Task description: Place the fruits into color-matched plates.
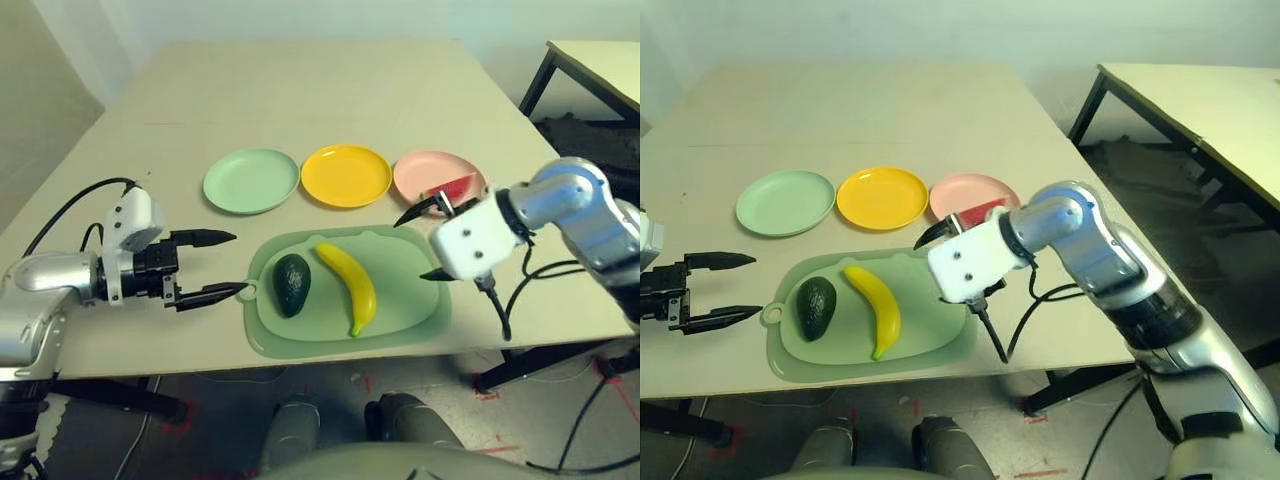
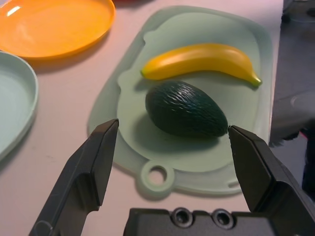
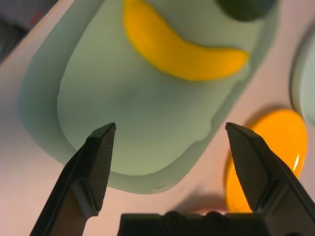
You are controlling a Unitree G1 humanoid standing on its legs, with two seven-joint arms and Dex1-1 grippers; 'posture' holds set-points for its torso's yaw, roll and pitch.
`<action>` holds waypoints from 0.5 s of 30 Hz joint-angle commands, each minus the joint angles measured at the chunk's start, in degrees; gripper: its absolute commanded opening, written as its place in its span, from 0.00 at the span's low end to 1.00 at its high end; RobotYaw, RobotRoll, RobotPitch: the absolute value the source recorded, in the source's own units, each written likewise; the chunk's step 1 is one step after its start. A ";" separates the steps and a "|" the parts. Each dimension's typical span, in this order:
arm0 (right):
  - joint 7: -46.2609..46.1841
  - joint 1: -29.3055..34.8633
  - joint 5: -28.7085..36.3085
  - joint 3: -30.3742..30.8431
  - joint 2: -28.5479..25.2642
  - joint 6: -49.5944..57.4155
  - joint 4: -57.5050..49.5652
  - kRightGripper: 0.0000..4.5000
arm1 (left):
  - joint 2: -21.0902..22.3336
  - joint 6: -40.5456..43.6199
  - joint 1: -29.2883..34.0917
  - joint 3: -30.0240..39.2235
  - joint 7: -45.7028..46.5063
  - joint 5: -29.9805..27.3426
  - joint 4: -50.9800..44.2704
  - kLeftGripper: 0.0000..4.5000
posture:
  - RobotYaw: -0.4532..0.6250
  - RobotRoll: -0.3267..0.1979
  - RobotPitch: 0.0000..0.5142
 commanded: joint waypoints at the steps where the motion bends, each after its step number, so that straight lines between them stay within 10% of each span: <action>1: 2.71 -3.31 -1.95 2.54 1.98 -8.63 6.20 1.00 | 1.48 1.65 0.96 0.57 -2.26 -1.86 -1.94 1.00 | 0.52 0.62 0.15; 15: 2.58 -11.80 -6.84 8.46 15.88 -21.27 17.03 1.00 | 1.35 3.66 -0.30 0.07 -3.17 -4.03 -4.03 1.00 | 0.53 0.62 0.16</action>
